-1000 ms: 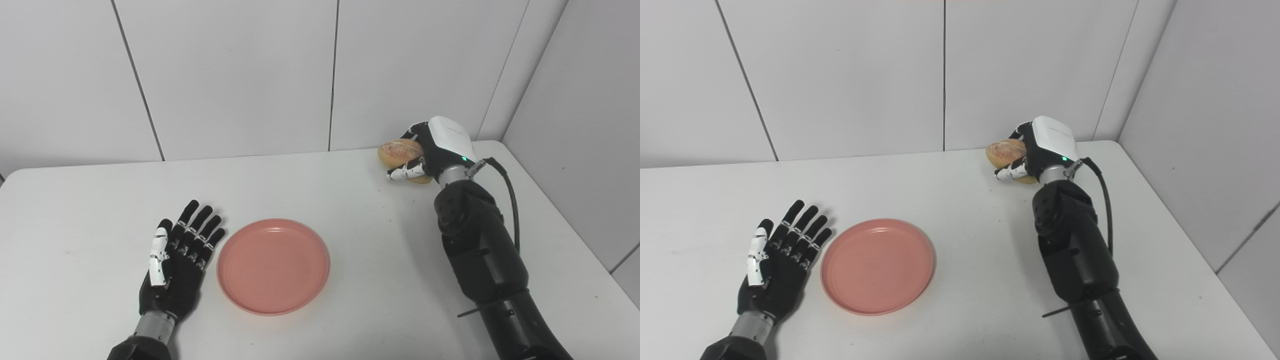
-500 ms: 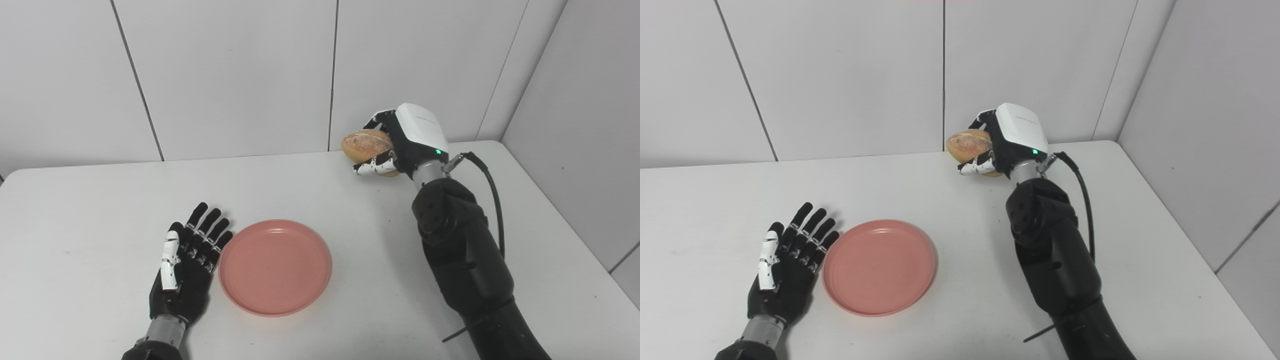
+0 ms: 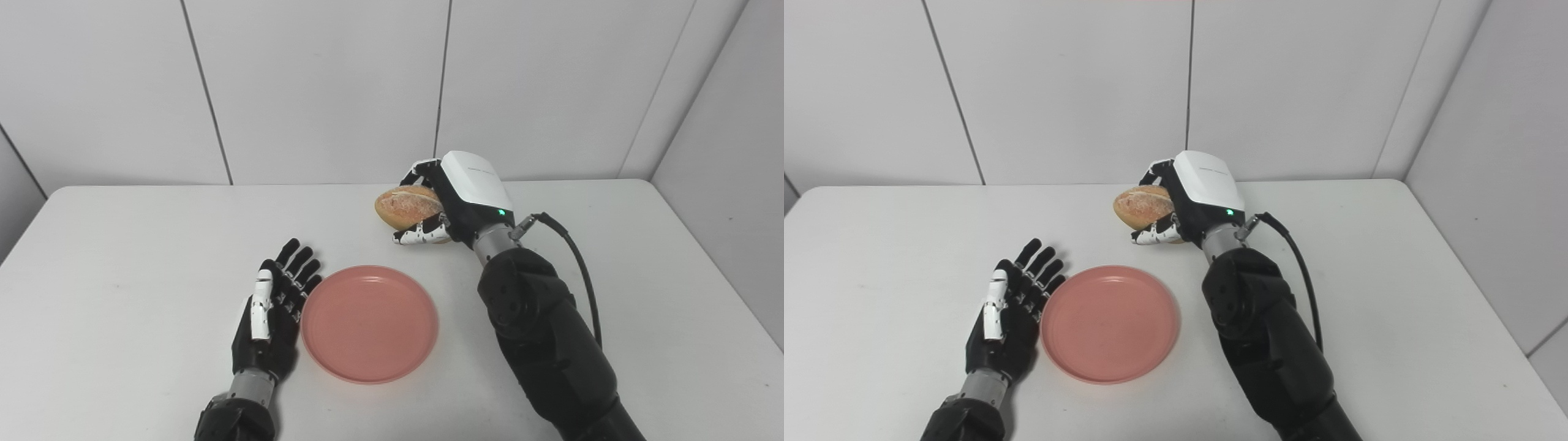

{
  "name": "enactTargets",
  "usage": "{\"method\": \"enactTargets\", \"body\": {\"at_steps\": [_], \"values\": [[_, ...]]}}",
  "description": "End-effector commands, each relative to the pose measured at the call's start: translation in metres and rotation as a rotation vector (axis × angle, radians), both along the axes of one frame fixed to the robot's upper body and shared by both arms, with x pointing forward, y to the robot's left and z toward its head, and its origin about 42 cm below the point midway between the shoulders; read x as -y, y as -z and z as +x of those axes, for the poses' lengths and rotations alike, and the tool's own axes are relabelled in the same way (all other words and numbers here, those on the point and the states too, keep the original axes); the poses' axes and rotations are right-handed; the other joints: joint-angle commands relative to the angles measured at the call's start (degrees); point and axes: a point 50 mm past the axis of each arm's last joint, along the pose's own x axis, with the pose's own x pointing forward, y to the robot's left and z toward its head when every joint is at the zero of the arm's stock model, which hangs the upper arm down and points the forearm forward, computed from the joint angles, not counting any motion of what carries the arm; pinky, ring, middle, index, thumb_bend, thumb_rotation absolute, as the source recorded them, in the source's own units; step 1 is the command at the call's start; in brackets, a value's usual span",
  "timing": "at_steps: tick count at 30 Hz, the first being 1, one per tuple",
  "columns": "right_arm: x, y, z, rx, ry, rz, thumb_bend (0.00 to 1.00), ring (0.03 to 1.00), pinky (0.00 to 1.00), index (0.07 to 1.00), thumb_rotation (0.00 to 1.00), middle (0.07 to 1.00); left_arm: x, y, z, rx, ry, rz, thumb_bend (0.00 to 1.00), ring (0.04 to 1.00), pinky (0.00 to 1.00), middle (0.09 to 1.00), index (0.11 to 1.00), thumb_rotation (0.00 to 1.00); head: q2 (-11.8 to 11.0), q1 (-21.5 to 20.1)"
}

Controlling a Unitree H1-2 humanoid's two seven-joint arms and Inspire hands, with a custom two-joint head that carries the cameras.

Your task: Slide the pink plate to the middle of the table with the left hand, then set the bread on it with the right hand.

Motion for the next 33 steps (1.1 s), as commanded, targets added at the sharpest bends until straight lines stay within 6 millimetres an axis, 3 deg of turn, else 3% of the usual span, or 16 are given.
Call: {"method": "enactTargets", "body": {"at_steps": [1, 10, 12, 15, 17, 21, 33], "values": [[-0.01, -0.013, -0.004, 0.08, -0.053, 0.002, 0.52, 0.353, 0.27, 0.533, 0.0, 0.429, 0.007, 0.015, -0.007, -0.062, -0.017, 0.022, 0.4, 0.911, 0.92, 0.907, 0.885, 1.0, 0.13, 0.39], [-0.034, 0.005, -0.009, 0.039, -0.136, 0.008, 0.52, 0.291, 0.21, 0.531, 0.0, 0.405, 0.017, 0.008, -0.009, -0.032, -0.046, 0.077, 0.41, 0.907, 0.92, 0.912, 0.893, 1.0, 1.08, 5.07], [-0.037, 0.009, -0.01, 0.027, -0.15, 0.008, 0.53, 0.289, 0.21, 0.495, 0.0, 0.461, 0.019, 0.008, -0.009, -0.032, -0.048, 0.082, 0.41, 0.904, 0.92, 0.91, 0.891, 1.0, 1.35, 5.86], [-0.04, 0.013, -0.011, 0.012, -0.168, 0.006, 0.53, 0.273, 0.2, 0.486, 0.0, 0.473, 0.021, 0.008, -0.008, -0.027, -0.048, 0.098, 0.41, 0.903, 0.92, 0.91, 0.891, 1.0, 1.47, 6.66], [-0.042, 0.019, -0.012, 0.001, -0.184, -0.006, 0.52, 0.298, 0.22, 0.512, 0.0, 0.438, 0.023, 0.007, -0.008, -0.02, -0.047, 0.107, 0.41, 0.902, 0.92, 0.91, 0.893, 1.0, 1.7, 7.59], [-0.047, 0.03, -0.013, -0.023, -0.202, -0.03, 0.52, 0.327, 0.24, 0.531, 0.0, 0.417, 0.026, 0.005, -0.008, -0.018, -0.054, 0.111, 0.42, 0.902, 0.93, 0.909, 0.895, 1.0, 2.04, 8.29], [-0.052, 0.061, -0.021, -0.099, -0.24, -0.077, 0.52, 0.29, 0.2, 0.53, 0.0, 0.405, 0.028, 0.002, -0.006, -0.014, -0.053, 0.114, 0.42, 0.902, 0.93, 0.91, 0.891, 1.0, 3.21, 8.73]]}}
